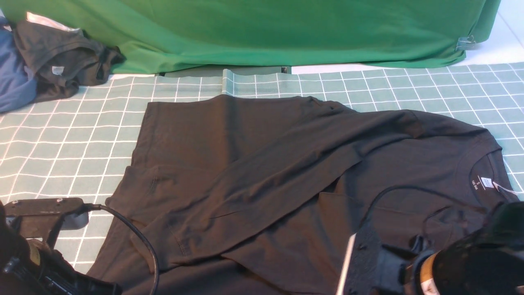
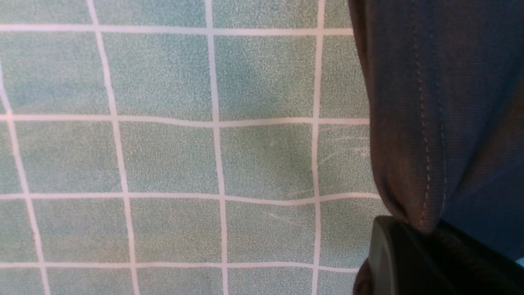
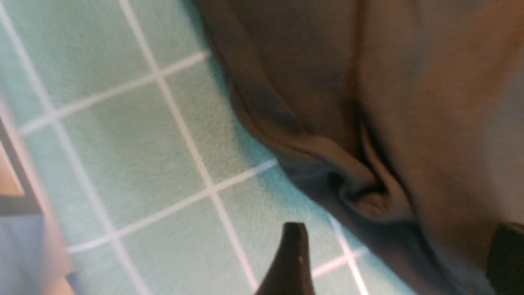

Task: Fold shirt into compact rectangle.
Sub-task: 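Grasp the near edge of the shirt at its hem and shoulder corners, then fold the black garment in half by bringing its near edge over to the far edge, then pull the folded dark garment lengthwise by its ends to straighten it flat on the table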

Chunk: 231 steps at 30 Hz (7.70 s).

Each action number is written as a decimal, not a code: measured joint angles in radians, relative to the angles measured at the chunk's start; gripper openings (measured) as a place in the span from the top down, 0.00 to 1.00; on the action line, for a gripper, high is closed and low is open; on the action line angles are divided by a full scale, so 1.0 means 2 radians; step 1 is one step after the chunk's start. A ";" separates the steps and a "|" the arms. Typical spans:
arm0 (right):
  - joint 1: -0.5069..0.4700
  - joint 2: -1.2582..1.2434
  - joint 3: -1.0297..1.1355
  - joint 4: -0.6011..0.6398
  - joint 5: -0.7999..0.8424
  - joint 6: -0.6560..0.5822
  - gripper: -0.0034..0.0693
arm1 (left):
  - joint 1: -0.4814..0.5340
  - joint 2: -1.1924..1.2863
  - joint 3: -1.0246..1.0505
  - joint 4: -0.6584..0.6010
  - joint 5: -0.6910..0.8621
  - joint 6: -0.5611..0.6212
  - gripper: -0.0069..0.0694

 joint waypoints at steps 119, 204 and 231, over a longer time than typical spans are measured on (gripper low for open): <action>-0.221 0.306 -0.507 -0.049 0.130 -0.073 0.89 | 0.035 0.513 -0.531 0.018 0.031 0.075 0.90; -0.235 0.217 -0.509 -0.124 0.109 0.066 0.92 | 0.025 0.576 -0.632 -0.030 -0.148 0.079 0.90; -0.432 0.317 -0.494 0.024 0.183 0.065 0.43 | -0.001 0.365 -0.235 0.013 -0.208 0.045 0.90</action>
